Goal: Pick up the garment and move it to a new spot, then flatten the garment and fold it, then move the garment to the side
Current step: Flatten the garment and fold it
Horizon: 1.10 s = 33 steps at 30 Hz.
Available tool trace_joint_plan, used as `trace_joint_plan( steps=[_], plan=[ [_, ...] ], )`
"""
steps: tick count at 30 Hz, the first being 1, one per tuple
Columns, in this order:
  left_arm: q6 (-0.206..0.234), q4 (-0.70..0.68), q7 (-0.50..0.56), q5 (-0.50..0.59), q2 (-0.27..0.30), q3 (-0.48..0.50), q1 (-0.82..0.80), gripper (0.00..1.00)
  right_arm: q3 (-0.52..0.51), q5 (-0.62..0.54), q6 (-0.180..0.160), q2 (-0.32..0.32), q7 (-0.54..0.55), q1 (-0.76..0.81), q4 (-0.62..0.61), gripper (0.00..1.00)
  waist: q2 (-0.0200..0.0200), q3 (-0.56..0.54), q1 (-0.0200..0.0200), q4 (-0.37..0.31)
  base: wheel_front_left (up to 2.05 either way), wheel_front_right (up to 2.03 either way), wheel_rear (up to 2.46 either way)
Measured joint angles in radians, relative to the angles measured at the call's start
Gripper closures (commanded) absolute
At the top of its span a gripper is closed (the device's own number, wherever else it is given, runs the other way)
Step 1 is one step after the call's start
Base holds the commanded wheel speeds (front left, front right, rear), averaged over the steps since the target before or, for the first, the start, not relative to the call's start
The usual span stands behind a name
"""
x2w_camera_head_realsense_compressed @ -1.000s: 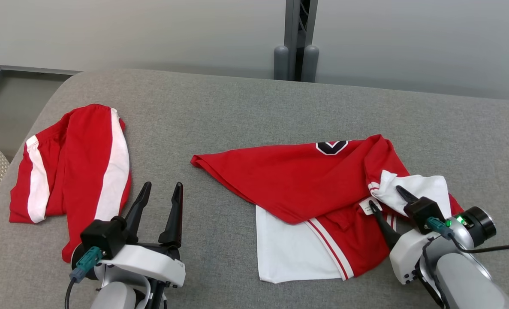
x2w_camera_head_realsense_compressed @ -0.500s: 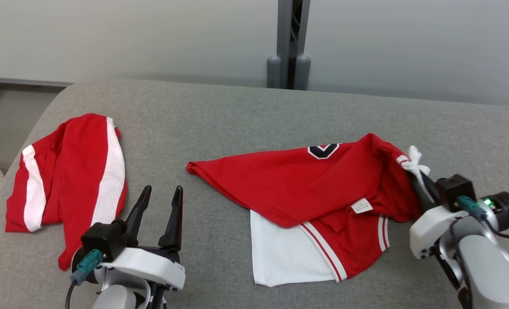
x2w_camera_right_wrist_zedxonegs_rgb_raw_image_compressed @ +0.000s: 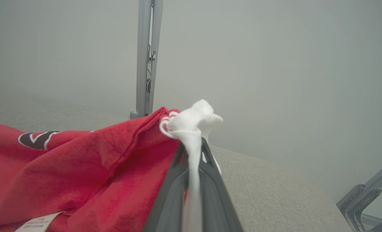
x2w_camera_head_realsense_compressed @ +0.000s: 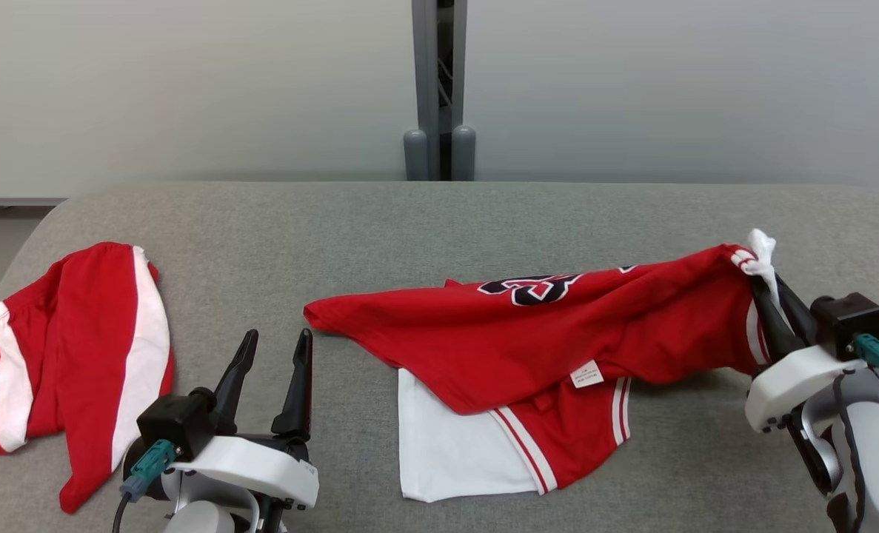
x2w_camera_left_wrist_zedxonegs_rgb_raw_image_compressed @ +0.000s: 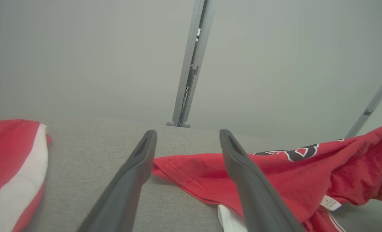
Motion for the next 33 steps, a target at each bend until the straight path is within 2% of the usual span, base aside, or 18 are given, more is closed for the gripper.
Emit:
trace_joint_plan(
  steps=[9, 15, 18, 21, 24, 26, 33],
  plan=[
    [0.004, -0.001, 0.0, -0.012, 0.0, -0.015, -0.001, 0.0, 0.033, 0.018, 0.0, -0.075, 0.006, -0.133, -0.046, 1.0, 0.0, -0.013, 0.0, -0.014, 0.0, 0.0, 0.0],
    [0.004, -0.001, 0.0, -0.018, 0.0, -0.028, -0.001, 0.0, -0.035, -0.035, 0.0, -0.14, 0.013, -0.29, -0.015, 1.0, 0.0001, -0.014, 0.0, 0.01, 0.0, 0.0, 0.0],
    [0.004, 0.0, 0.0, -0.024, 0.0, -0.029, -0.001, 0.0, -0.088, -0.08, 0.0, -0.136, 0.011, -0.364, -0.031, 1.0, 0.0, -0.016, 0.0, 0.027, 0.0, 0.0, 0.0],
    [0.004, 0.001, 0.0, -0.025, 0.0, -0.031, 0.001, 0.0, -0.108, -0.111, 0.0, -0.087, 0.008, -0.398, -0.07, 1.0, 0.0, -0.019, 0.0, 0.046, 0.0, 0.0, 0.0],
    [0.005, 0.001, 0.0, -0.025, 0.0, -0.036, 0.005, 0.0, -0.039, -0.11, 0.0, -0.019, 0.007, -0.376, -0.085, 1.0, 0.0, -0.024, 0.0, 0.064, 0.0, 0.0, 0.0],
    [0.005, 0.002, 0.0, -0.026, 0.001, -0.039, 0.011, 0.0, 0.047, -0.097, 0.0, 0.017, 0.007, -0.339, -0.081, 1.0, 0.0, -0.026, 0.0, 0.075, 0.0, 0.0, 0.0],
    [0.01, 0.002, 0.0, -0.027, 0.0, -0.039, 0.015, 0.0, 0.383, 0.029, 0.0, 0.061, 0.035, -0.242, 0.016, 1.0, 0.0, -0.024, 0.0, 0.094, 0.0, 0.0, 0.0]
  ],
)
